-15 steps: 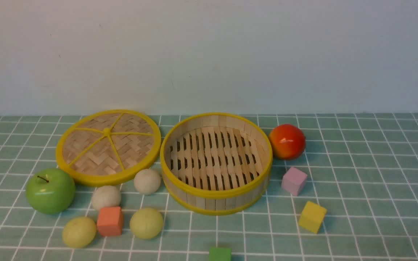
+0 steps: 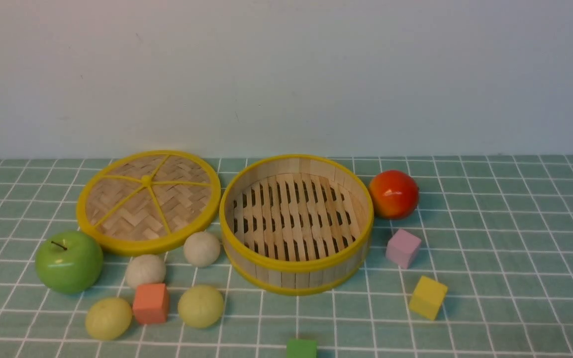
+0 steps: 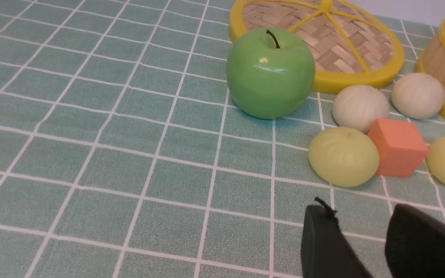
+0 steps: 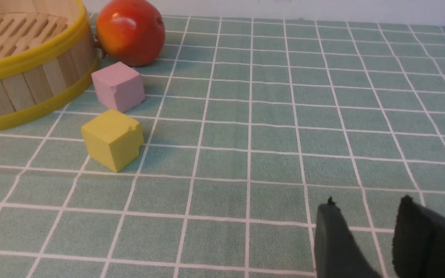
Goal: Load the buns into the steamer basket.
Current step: Use the left arm to grab a steamed stuffed bun
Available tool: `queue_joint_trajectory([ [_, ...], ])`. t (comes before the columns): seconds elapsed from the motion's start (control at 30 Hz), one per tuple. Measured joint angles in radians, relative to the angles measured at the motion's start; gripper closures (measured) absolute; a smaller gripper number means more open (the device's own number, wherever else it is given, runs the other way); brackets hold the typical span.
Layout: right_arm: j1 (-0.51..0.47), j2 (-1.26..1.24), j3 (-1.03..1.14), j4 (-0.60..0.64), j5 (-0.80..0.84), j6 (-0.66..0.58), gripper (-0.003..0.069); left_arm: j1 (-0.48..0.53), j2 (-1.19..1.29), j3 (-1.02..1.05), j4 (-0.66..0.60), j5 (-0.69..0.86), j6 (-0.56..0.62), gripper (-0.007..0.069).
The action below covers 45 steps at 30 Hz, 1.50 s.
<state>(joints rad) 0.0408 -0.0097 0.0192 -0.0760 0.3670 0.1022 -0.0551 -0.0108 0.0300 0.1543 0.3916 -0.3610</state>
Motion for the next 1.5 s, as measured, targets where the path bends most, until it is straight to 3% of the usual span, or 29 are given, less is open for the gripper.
queue_joint_trajectory([
  [1.37, 0.000, 0.000, 0.000, 0.001, 0.000, 0.000, 0.0420, 0.000, 0.000, 0.000, -0.002, 0.000, 0.000, 0.0386],
  [1.5, 0.000, 0.000, 0.000, 0.001, 0.000, 0.000, 0.0420, 0.000, 0.000, 0.000, -0.043, -0.053, -0.011, 0.0386],
])
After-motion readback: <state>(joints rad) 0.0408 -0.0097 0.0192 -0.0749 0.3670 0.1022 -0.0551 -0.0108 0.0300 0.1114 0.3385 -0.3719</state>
